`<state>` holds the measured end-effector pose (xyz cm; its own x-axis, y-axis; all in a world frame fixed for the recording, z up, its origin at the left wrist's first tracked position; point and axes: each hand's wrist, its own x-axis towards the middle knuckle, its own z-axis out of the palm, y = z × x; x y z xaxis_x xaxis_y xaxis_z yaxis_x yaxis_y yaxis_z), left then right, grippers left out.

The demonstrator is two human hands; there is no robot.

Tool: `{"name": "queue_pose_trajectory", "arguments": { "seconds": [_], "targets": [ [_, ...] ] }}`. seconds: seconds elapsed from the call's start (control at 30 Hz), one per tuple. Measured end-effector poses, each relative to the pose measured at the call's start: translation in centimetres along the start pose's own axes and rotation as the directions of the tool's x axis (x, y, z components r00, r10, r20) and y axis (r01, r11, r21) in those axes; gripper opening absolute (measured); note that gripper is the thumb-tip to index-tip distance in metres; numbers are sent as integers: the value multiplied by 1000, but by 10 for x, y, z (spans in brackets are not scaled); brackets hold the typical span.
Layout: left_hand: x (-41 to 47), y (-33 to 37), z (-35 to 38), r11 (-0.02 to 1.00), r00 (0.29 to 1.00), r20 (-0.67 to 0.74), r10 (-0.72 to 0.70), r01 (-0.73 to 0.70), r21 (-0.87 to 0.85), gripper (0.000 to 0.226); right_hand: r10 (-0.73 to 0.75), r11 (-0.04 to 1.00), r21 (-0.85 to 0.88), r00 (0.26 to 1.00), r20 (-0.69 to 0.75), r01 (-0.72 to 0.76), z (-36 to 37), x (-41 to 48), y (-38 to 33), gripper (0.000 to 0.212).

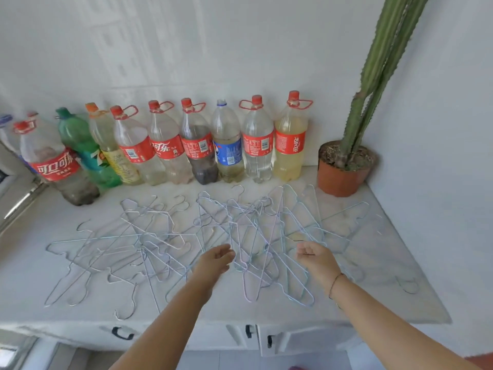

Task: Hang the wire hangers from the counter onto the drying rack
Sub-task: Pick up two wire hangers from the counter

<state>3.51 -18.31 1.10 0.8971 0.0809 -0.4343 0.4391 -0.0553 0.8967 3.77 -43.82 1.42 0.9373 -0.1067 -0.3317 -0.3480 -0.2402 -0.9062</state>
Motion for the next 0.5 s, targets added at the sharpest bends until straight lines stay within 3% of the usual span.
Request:
{"name": "queue_pose_trajectory", "arguments": {
  "seconds": [0.13,0.2,0.3,0.5],
  "targets": [
    [37,-2,18,997,996,-50,-79,79,3,11,25,988,-155,998,64,-15,-6,39,12,21],
    [52,-7,25,992,991,-52,-127,127,5,23,28,960,-281,994,110,4,-6,51,21,17],
    [71,-12,31,984,980,-91,-178,176,-37,11,49,902,-430,986,160,25,-5,61,31,13],
    [96,-17,36,961,951,-144,-274,264,-82,32,34,788,-608,980,196,94,-7,59,41,13]
  ]
}}
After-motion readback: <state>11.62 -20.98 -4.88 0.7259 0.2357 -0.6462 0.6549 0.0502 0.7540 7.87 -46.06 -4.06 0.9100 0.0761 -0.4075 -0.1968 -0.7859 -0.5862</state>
